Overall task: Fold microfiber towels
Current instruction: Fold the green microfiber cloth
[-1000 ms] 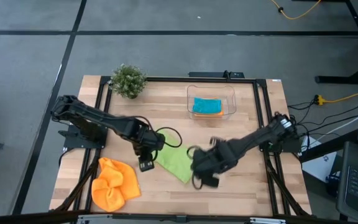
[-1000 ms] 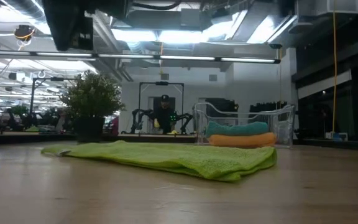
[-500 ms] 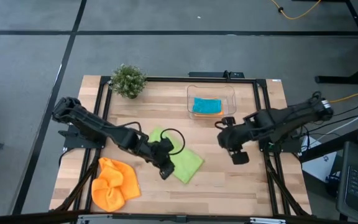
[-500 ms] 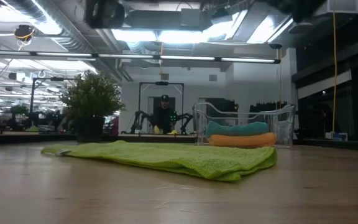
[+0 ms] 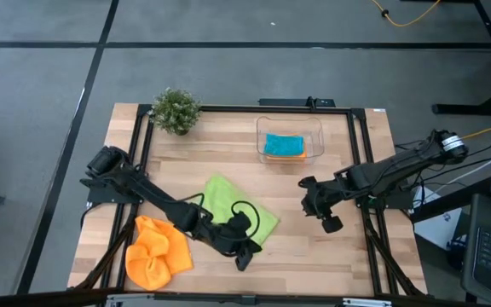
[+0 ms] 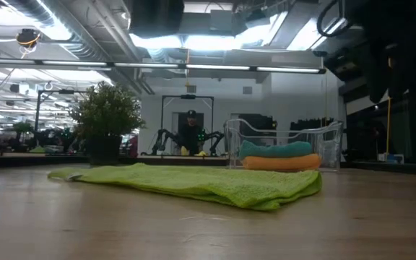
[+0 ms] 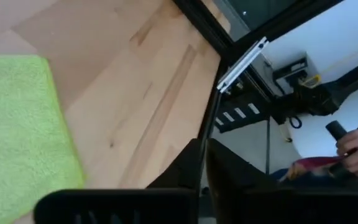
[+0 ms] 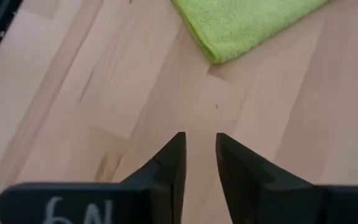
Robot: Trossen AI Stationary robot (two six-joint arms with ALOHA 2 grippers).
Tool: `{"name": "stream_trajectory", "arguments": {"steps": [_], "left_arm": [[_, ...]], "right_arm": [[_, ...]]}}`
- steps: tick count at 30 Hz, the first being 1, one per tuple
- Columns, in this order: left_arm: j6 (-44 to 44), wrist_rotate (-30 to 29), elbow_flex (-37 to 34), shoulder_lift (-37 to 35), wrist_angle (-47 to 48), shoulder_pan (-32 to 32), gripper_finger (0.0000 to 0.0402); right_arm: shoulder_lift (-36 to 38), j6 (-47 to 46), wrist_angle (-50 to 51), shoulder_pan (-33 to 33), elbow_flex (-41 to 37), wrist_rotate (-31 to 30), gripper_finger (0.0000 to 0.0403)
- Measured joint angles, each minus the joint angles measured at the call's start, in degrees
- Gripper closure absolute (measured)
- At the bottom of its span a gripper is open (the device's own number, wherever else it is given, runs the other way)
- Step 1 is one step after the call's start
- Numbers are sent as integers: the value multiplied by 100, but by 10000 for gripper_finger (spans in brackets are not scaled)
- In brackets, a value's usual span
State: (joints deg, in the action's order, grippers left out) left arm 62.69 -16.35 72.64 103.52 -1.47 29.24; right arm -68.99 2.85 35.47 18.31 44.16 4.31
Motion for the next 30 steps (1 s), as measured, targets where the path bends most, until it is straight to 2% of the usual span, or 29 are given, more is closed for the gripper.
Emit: {"name": "stream_trajectory", "arguments": {"steps": [4,7,11,14,17,21,26,30], "left_arm": [[6,-35,477,260,47,29,399],[-389,-105,1293,589,249,22,398],[-1041,-294,2457,1047,1599,19,401],[-949,-305,3029,1221,2918,19,396],[-469,-179,3158,1218,3525,-30,388],[-339,3,3156,1225,3516,-95,379],[-159,85,3127,1218,3513,-233,361],[-21,354,3125,1218,3594,-376,324]], "right_arm": [[0,-146,-251,1,-50,-4,313],[15,-160,-391,2,-48,-9,313],[14,-261,-670,-2,-48,-13,313],[13,-422,-855,-2,-48,-73,313],[13,-645,-873,-7,-48,-135,311],[13,-812,-829,-7,-48,-134,289],[10,-881,-832,-7,-48,-133,222],[9,-879,-849,-7,-48,-214,160]]}}
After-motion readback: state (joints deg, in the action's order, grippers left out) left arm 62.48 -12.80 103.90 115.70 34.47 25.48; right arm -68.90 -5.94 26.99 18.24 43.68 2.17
